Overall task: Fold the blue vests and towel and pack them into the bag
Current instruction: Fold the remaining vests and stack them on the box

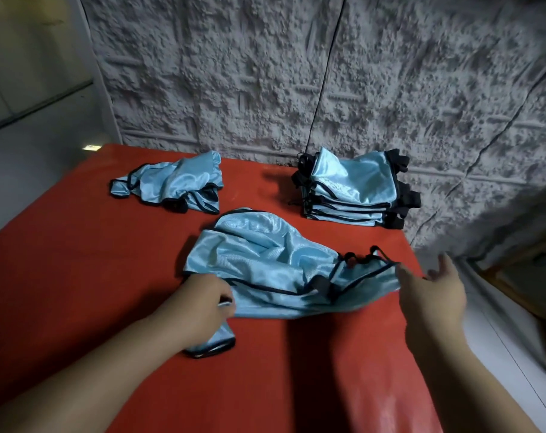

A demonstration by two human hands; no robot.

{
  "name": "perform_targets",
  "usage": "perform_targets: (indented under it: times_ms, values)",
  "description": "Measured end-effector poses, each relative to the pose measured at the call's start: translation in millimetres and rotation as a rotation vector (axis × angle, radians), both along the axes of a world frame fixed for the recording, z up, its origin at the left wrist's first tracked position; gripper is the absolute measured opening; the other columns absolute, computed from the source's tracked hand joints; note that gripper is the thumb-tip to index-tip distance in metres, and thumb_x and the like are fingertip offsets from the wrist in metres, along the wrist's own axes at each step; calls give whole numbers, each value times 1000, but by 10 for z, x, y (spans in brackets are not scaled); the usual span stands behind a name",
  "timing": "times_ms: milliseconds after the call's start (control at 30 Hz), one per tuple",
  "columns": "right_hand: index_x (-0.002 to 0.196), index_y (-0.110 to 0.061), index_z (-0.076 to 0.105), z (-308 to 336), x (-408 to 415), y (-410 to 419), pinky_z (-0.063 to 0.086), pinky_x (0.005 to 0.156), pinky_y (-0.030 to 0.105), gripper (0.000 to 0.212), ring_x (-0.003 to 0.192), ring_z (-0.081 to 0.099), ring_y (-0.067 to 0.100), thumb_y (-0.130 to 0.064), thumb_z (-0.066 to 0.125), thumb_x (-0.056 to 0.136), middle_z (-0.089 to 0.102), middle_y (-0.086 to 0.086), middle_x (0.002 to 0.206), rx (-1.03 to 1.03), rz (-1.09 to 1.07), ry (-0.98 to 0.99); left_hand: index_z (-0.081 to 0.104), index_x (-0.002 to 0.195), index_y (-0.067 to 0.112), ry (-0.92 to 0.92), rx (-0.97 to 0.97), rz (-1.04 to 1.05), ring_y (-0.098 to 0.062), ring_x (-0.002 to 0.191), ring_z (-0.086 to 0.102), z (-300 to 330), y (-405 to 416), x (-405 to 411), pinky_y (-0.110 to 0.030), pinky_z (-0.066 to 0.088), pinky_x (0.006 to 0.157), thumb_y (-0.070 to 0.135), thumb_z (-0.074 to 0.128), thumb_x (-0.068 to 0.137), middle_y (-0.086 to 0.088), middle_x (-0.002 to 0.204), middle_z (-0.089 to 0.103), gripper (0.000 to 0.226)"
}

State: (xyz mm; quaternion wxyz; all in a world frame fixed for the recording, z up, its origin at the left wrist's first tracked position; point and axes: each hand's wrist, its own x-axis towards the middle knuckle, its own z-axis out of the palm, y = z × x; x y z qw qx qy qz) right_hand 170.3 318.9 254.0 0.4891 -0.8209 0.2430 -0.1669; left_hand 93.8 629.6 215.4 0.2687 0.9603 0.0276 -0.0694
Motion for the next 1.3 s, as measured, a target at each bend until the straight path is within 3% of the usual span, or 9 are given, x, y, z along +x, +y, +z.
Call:
perform_targets:
  times_ms: [167,333,533,633,733,900,1000,1200,1300]
  values:
    - [101,-21,75,111,-477,702,51,71,25,17,75,66,1,-30,77,87,73,-11,84,-190,733,-87,80,94,9,101,-968,222,-11,84,71,352,-368,-132,-21,52,80,17,71,90,-4,87,78,12]
    - [117,-26,60,-6,-846,1134,59,90,39,60,98,73,12,-34,93,68,76,-3,106,316,1067,316,78,97,4,68,-1466,478,-29,91,74,521,-644,-204,-36,63,70,19,72,84,-25,97,74,21]
    - [95,-4,72,47,-777,1159,52,54,29,21,66,67,21,12,62,83,76,14,83,417,873,227,80,91,9,-26,-1326,337,-27,90,71,548,-495,-157,-40,55,87,37,88,70,-17,96,76,37]
    - [74,1,75,152,-666,1067,40,48,30,16,47,53,22,2,59,75,64,17,60,575,702,231,79,91,24,-179,-821,508,-16,94,71,341,-195,-12,-35,54,88,39,86,69,1,95,77,27]
    - [41,-2,61,284,-565,974,31,51,32,36,40,41,25,0,53,76,47,16,46,697,651,373,64,121,43,33,-263,549,-23,108,63,80,110,60,-39,51,97,40,78,51,5,116,68,72]
    - [53,-8,54,326,-531,784,25,54,31,22,51,39,23,-18,56,34,45,11,58,834,650,318,62,124,35,26,-419,410,-13,69,65,-122,164,76,-27,48,60,9,81,71,6,84,71,62]
    - [65,-8,63,298,-471,657,30,54,31,17,50,45,25,-23,64,58,53,12,60,823,644,312,73,81,26,-72,-238,399,-18,61,64,-138,158,115,-30,44,55,19,74,86,3,64,70,8]
    - [96,0,71,109,-243,441,59,70,48,21,74,74,37,-5,79,77,75,19,82,540,332,198,65,66,5,-161,-474,482,-24,54,62,152,60,112,-40,50,61,43,53,76,-2,56,66,41]
    - [93,-1,72,163,-202,352,60,77,51,17,81,74,40,4,74,77,75,21,85,484,334,131,71,81,12,-27,-565,275,-14,68,67,318,82,48,-31,49,67,43,79,75,4,76,73,33]
